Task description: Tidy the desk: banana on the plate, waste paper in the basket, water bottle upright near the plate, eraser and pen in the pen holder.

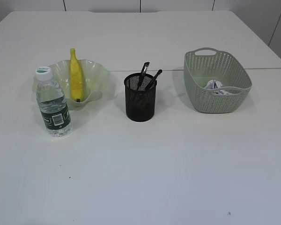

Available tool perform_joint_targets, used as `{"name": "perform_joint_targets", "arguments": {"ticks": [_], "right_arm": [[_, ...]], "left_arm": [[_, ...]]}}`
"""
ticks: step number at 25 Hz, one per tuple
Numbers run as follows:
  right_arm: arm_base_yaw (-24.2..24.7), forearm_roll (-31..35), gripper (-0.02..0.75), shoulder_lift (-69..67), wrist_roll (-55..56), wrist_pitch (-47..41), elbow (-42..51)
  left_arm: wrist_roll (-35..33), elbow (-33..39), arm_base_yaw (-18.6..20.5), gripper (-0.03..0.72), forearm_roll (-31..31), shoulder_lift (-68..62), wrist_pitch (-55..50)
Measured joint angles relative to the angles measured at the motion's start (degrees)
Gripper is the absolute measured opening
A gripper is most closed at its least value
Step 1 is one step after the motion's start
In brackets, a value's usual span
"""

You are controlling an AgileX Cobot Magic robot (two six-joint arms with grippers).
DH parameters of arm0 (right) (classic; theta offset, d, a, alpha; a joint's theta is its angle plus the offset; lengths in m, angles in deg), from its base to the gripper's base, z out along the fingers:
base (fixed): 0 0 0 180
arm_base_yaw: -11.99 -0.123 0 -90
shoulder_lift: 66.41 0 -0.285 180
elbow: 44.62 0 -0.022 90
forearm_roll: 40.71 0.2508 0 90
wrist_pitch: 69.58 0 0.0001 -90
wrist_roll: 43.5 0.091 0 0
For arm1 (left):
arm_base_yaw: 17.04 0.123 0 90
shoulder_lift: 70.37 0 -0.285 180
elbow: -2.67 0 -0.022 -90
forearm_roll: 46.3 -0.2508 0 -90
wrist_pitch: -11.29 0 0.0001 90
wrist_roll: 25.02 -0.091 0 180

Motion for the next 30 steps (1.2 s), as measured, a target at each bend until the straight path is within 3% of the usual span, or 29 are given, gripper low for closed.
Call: {"name": "perform_joint_targets", "arguments": {"ticks": [30], "right_arm": [[0.0,0.0,0.073,0.0,0.0,-0.1,0.0]], "left_arm": [[0.0,0.0,0.0,-0.025,0.0,0.0,0.0]]}}
